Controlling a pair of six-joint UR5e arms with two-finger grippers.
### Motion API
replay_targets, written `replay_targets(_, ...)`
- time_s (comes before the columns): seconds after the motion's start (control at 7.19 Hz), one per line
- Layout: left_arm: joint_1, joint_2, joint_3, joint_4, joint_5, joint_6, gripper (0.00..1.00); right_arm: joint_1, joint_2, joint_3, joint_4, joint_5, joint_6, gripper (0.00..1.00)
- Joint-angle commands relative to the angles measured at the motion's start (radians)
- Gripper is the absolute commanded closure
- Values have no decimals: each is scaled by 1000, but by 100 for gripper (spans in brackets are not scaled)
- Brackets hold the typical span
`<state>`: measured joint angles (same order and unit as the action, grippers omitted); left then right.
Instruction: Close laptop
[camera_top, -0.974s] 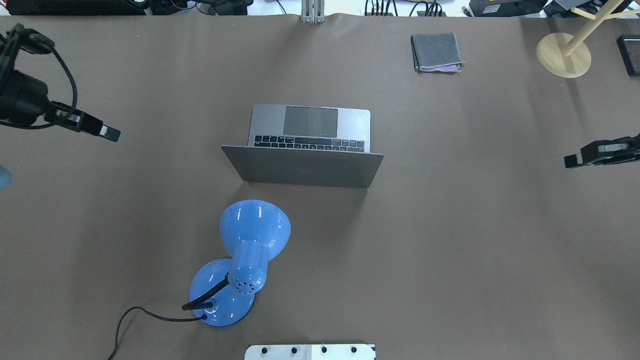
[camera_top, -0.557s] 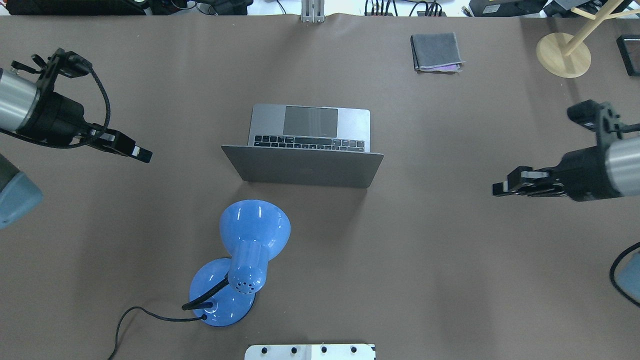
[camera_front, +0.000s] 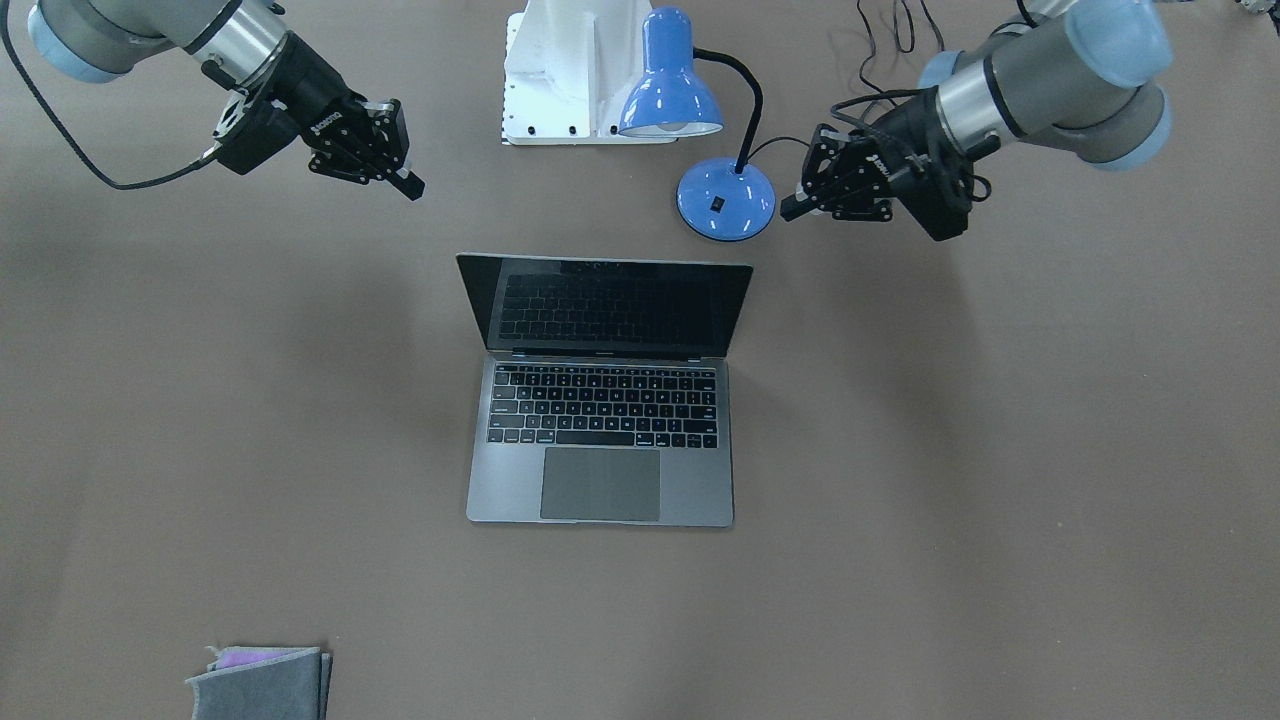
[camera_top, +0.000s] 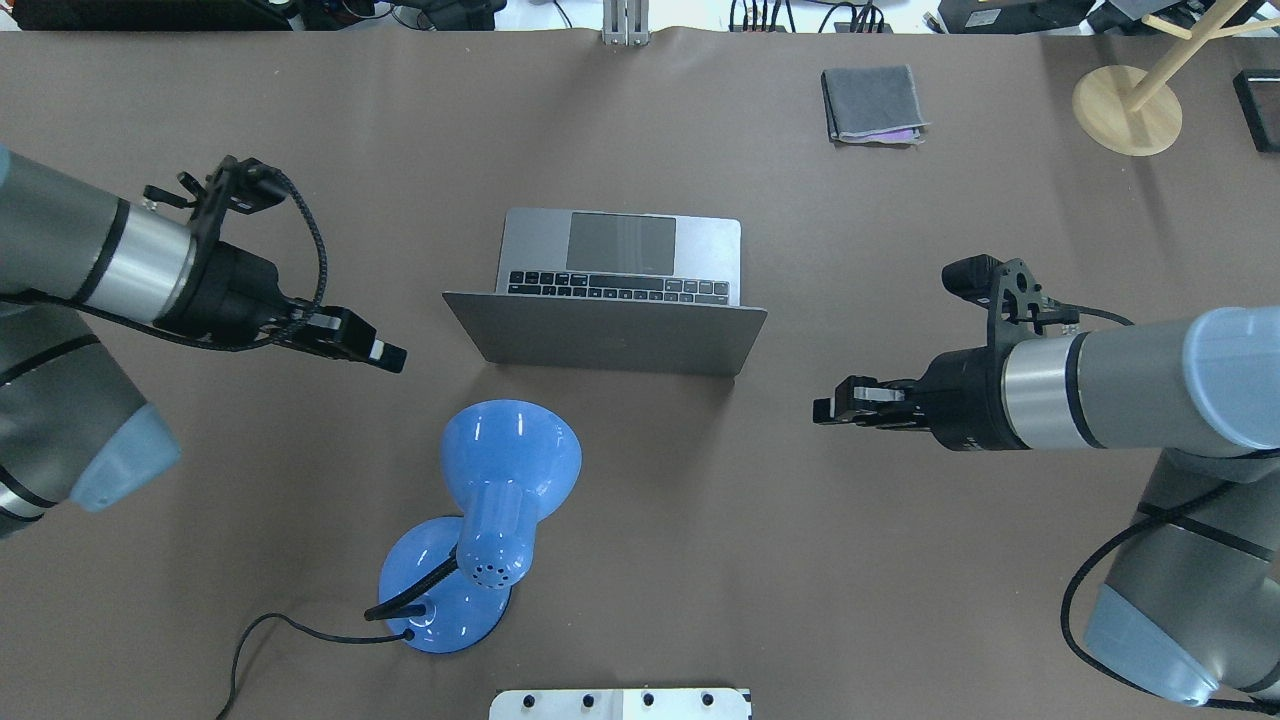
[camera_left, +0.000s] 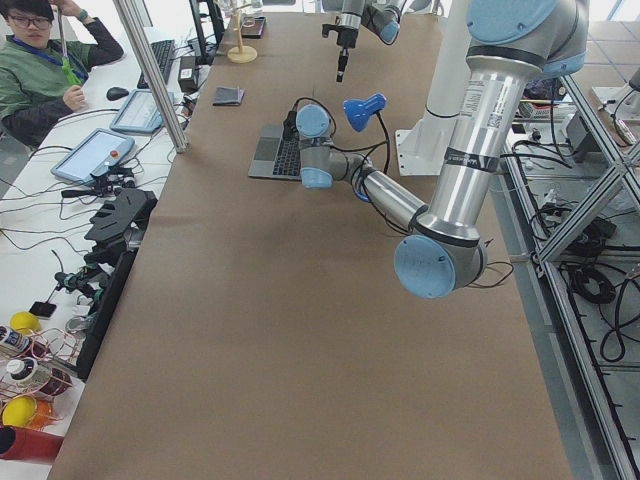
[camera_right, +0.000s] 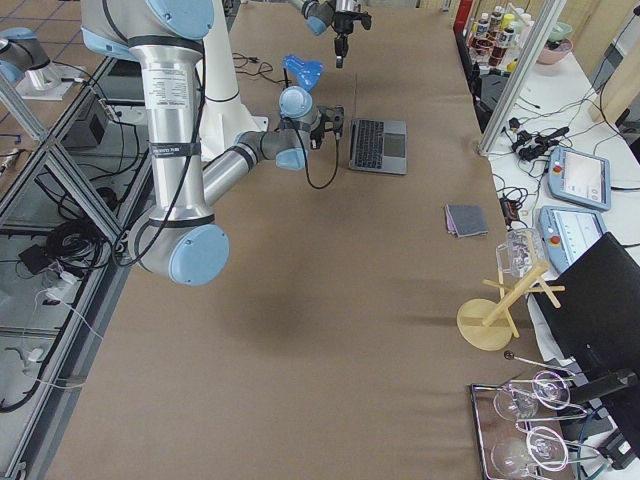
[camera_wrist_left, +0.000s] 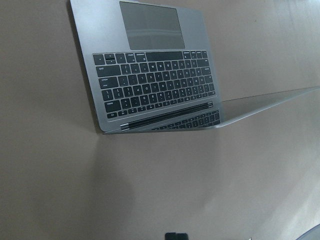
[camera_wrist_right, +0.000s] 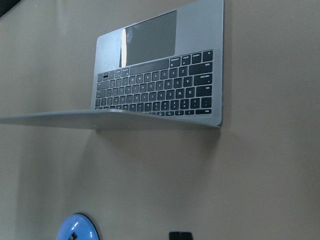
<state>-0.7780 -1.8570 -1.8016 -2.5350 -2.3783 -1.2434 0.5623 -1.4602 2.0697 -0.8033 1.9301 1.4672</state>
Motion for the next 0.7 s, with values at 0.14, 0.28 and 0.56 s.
replay_targets(0.14,60,-39,10,-2,90,-39,100,-5,186,-14,-195,-46,38,100)
replay_targets(0.28,60,-48,16,-2,90,-39,100,-7,216,-26,-224,-75,38,100)
replay_targets(0.56,60,-51,27,-2,91,-39,100,-1,248,-68,-224,-85,38,100)
